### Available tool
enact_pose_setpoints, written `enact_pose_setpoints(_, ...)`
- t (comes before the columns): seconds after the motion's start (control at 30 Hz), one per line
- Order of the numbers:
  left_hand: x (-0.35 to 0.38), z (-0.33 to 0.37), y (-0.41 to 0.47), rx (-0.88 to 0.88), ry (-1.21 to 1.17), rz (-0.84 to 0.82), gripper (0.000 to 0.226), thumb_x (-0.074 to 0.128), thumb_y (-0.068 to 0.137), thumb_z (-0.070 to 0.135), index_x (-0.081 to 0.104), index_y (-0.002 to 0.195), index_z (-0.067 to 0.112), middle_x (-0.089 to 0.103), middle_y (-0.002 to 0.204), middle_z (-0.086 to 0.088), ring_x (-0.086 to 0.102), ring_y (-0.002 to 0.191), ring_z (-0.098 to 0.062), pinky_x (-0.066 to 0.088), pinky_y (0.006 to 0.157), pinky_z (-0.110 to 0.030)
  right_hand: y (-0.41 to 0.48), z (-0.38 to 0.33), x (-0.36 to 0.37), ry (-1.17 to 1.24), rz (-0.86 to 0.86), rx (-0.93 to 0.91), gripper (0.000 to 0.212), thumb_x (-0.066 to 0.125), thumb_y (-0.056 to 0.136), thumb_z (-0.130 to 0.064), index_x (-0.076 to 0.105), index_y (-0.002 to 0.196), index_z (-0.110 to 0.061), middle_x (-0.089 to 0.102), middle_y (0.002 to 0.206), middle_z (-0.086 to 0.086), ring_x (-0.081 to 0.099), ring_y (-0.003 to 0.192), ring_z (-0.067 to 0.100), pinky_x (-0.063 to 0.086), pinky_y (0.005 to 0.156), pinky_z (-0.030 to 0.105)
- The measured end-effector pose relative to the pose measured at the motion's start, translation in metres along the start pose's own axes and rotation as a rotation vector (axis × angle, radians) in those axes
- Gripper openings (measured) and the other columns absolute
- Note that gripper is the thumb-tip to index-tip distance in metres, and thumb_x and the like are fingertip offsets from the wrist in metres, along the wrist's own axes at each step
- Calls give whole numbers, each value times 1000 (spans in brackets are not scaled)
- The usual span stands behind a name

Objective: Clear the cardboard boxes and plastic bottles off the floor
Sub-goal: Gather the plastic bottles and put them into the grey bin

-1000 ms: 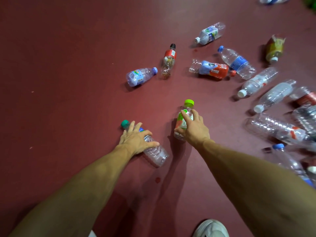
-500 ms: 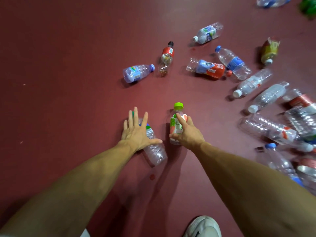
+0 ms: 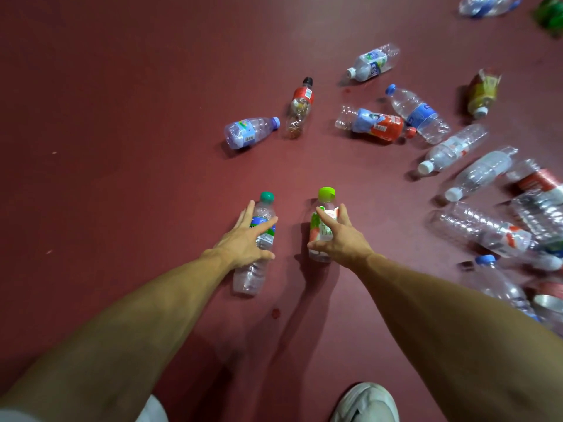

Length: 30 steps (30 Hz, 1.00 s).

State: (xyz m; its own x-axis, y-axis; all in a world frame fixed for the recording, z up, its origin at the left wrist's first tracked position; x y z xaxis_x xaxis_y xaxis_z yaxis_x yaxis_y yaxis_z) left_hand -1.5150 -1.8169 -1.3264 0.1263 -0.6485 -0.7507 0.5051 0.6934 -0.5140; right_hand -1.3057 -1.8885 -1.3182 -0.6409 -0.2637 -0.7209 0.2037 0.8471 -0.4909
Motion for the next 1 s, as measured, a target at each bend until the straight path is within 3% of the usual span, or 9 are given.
enact_pose_setpoints(0.23,-3,-3,0,-92,89,-71,98,75,74,64,11,149,62,-30,162,9,32,146,-33,40,110,-44,-4,-6,5,32,-23,-12,95,79,82,-45,21,157,-41,-25,164,4,25,149,30,35,113,38)
enact_pose_setpoints(0.4,-2,1,0,-82,105,-94,99,80,76,49,14,151,58,-32,161,8,35,145,-31,41,108,-41,-1,-3,7,83,-32,-10,95,80,82,-37,21,157,-41,-26,163,4,27,148,32,34,115,37)
enact_pose_setpoints(0.6,-3,5,-3,-57,150,-95,97,78,79,50,13,151,57,-33,160,8,39,142,-30,45,104,-38,5,-1,12,141,-51,9,103,82,79,-29,16,157,-44,-32,161,8,25,148,37,36,115,41)
enact_pose_setpoints(0.9,-11,8,-3,-57,89,-32,95,75,80,52,13,152,56,-31,162,8,43,139,-29,46,98,-37,5,-1,-1,208,23,41,101,84,78,-28,22,157,-39,-24,164,3,31,146,34,36,107,28)
enact_pose_setpoints(1.0,-30,21,-1,-48,51,-5,93,75,80,54,15,151,57,-29,162,9,43,140,-30,45,100,-39,0,-4,-29,180,71,46,100,83,77,-29,22,157,-41,-24,164,2,32,146,34,38,106,30)
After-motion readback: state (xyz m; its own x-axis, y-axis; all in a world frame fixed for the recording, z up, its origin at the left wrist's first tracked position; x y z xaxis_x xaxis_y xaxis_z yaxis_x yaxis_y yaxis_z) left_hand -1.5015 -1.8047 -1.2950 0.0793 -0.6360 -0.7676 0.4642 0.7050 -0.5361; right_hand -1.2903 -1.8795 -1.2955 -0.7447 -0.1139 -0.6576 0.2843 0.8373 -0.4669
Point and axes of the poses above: each hand's wrist, its own y-axis towards the middle knuckle, its own x-axis out of the palm, z = x × y, the point moved 8 cm from there along y, towards the middle knuckle
